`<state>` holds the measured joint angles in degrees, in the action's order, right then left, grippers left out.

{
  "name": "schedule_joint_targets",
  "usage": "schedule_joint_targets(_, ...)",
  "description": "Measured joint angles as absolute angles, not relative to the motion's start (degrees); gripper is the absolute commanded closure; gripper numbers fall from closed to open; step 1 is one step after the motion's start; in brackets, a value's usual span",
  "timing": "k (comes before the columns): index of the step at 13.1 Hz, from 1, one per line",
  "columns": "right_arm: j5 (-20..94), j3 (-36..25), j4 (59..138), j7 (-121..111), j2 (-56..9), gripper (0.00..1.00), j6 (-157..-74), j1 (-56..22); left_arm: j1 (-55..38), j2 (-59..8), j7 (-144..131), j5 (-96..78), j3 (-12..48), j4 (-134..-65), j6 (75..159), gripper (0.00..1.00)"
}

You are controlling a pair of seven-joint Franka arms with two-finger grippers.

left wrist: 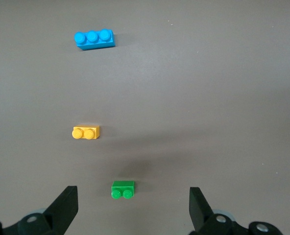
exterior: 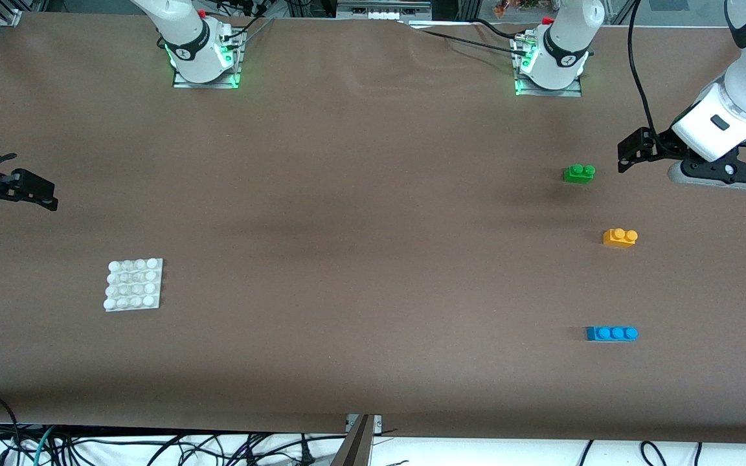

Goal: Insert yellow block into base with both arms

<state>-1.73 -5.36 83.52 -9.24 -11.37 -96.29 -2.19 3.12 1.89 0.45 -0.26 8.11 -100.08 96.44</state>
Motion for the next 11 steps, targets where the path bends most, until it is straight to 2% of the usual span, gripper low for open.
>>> schedule_joint_targets(11, -1.7, -5.6, 83.0, -8.3, -9.9, 0.00, -96.0, -0.5, 3.1, 1.9, 0.5, -0.3, 8.1, -100.0, 96.3, 0.00)
